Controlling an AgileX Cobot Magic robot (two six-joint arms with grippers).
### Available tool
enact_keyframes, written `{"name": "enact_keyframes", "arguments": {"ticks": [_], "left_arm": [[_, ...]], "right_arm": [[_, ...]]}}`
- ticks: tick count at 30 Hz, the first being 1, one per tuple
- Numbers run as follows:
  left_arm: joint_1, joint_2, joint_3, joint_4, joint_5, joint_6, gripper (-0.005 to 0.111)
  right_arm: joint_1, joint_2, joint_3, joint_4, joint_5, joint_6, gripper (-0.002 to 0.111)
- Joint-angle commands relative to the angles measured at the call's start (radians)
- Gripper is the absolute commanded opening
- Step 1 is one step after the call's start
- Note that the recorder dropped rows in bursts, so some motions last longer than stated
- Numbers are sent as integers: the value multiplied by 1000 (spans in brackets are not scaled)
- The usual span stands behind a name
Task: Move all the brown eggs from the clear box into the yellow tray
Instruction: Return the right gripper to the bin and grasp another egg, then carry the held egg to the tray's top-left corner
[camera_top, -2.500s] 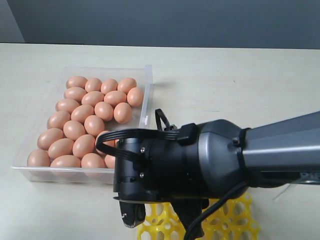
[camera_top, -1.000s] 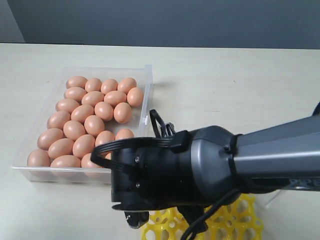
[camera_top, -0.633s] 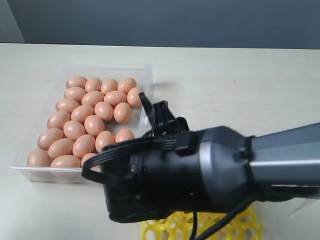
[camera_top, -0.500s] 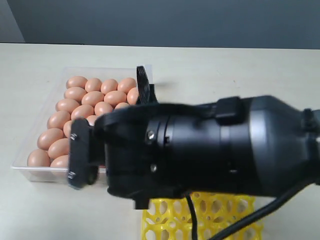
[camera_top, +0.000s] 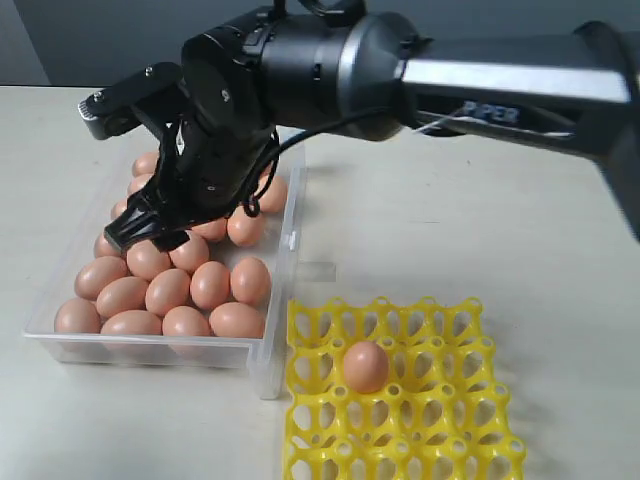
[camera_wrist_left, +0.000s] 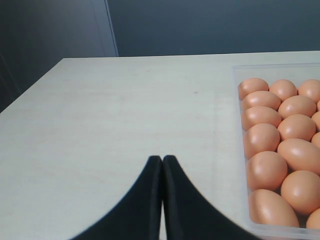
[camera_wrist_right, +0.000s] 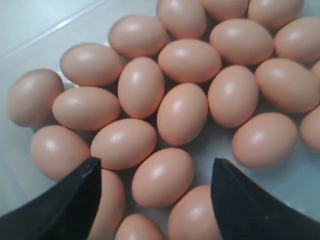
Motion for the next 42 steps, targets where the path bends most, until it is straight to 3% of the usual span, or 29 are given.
{"name": "enact_keyframes", "arguments": {"ticks": [1, 18, 22, 26, 37, 42], "left_arm": [[-5, -5, 4, 0, -11, 0, 0], [-5, -5, 4, 0, -11, 0, 0], [-5, -5, 4, 0, -11, 0, 0], [-5, -5, 4, 0, -11, 0, 0], [-5, -5, 4, 0, -11, 0, 0], [-5, -5, 4, 0, -11, 0, 0]], "right_arm": [[-11, 131, -162, 33, 229, -17, 62], [-12, 281, -242, 52, 294, 22, 59], [-12, 281, -242, 52, 290, 47, 35], [-12, 277, -242, 52, 277, 47, 0], [-12, 59, -240, 84, -31, 43, 0], [10, -99, -112, 99, -253, 28, 0]]}}
